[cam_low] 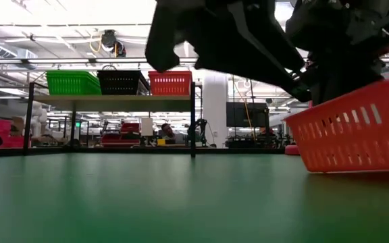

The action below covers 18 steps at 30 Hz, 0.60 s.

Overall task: Stack baskets on shelf by color
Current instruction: Stack the orange basket on top of the other orange baskets on the shelf

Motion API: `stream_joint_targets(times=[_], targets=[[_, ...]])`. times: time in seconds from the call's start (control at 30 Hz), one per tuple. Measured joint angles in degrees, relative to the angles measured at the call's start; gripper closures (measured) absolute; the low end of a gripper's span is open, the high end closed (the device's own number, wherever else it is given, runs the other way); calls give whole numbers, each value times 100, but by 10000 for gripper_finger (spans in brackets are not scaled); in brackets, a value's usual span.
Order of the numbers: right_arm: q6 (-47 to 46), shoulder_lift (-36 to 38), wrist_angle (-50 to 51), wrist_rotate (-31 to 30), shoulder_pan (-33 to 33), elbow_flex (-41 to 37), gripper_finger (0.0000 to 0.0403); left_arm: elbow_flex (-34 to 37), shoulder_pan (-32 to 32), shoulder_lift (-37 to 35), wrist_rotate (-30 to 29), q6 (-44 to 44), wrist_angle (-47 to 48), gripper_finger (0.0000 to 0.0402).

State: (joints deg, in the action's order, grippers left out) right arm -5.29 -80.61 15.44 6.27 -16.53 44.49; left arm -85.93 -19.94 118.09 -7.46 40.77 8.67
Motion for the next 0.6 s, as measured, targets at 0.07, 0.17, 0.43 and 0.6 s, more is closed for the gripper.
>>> stream_joint_targets(times=[0.07, 0.17, 0.43, 0.6], targets=[[6, 6, -139, 6, -4, 0, 397, -31, 0, 71, 10, 72, -1, 210], [20, 23, -211, 2, -4, 0, 397, -59, 0, 155, 20, 142, -34, 217], [139, 23, -558, 3, -4, -4, 396, -54, 7, 273, 192, 420, -23, 255], [245, 23, -739, 3, 4, -4, 396, -55, 50, 279, 190, 458, 49, 282]])
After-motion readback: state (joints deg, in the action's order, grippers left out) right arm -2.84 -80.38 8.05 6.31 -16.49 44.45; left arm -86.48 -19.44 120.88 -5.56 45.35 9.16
